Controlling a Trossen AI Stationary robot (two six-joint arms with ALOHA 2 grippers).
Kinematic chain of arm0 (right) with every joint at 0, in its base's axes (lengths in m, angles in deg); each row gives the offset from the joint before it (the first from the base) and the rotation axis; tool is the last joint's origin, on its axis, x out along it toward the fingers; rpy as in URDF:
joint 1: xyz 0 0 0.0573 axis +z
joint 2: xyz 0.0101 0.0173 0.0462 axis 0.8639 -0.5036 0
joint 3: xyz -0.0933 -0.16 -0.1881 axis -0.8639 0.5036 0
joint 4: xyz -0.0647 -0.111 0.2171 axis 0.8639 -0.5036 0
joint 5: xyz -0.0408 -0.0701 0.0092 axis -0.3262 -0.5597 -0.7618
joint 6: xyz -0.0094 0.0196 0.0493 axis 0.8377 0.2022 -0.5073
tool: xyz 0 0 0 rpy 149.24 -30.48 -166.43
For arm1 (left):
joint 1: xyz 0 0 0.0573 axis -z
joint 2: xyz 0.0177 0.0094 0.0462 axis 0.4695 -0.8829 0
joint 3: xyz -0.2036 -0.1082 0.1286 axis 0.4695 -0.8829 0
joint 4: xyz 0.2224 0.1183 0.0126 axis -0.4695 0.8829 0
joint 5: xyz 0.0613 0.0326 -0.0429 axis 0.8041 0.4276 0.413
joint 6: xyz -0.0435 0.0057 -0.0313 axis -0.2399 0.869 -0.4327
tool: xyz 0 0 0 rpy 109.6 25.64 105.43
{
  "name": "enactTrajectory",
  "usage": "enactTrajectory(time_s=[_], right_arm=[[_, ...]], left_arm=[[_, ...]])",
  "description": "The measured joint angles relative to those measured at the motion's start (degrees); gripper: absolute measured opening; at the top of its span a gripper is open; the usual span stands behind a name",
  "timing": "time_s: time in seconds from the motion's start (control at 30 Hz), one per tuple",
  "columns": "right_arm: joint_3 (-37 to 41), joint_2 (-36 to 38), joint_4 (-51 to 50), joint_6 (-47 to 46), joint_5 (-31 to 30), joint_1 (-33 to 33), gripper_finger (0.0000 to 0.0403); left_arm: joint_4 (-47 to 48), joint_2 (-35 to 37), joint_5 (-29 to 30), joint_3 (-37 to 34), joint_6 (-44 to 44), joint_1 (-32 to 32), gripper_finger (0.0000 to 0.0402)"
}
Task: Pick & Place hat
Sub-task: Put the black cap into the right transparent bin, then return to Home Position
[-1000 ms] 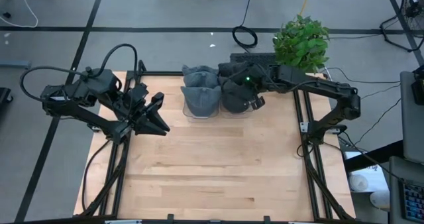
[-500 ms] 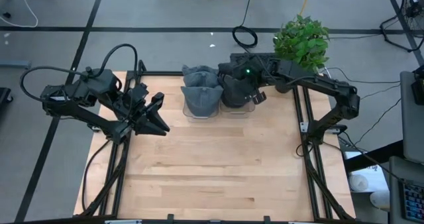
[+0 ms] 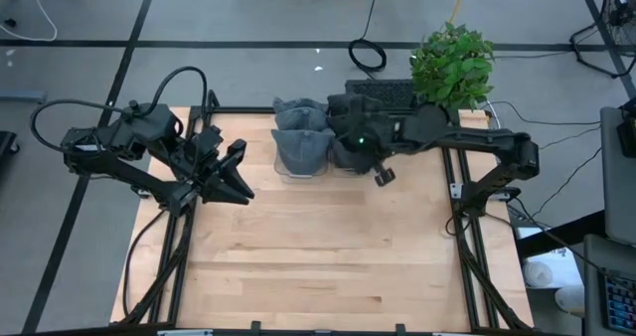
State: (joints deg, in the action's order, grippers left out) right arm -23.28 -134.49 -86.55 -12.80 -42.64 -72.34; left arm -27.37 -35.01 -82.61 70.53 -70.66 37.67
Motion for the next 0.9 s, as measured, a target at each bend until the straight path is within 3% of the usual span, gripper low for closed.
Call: enactTrajectory(time_s=[0.4, 0.8, 0.9], right_arm=[[6.26, -0.03, 10.09, -3.37, -2.22, -2.47, 0.0003], [6.26, 9.82, 16.70, 0.33, -8.41, -2.47, 0.0104], [6.21, 10.72, 20.43, 2.92, -14.27, -2.42, 0.0121]], left_arm=[[-0.04, 0.00, 0.01, 0.00, -2.77, 0.01, 0.0074], [-0.45, 0.00, -3.05, 0.00, -5.57, 0.04, 0.0074], [-0.55, 0.00, -3.06, 0.00, -4.98, 0.04, 0.0074]])
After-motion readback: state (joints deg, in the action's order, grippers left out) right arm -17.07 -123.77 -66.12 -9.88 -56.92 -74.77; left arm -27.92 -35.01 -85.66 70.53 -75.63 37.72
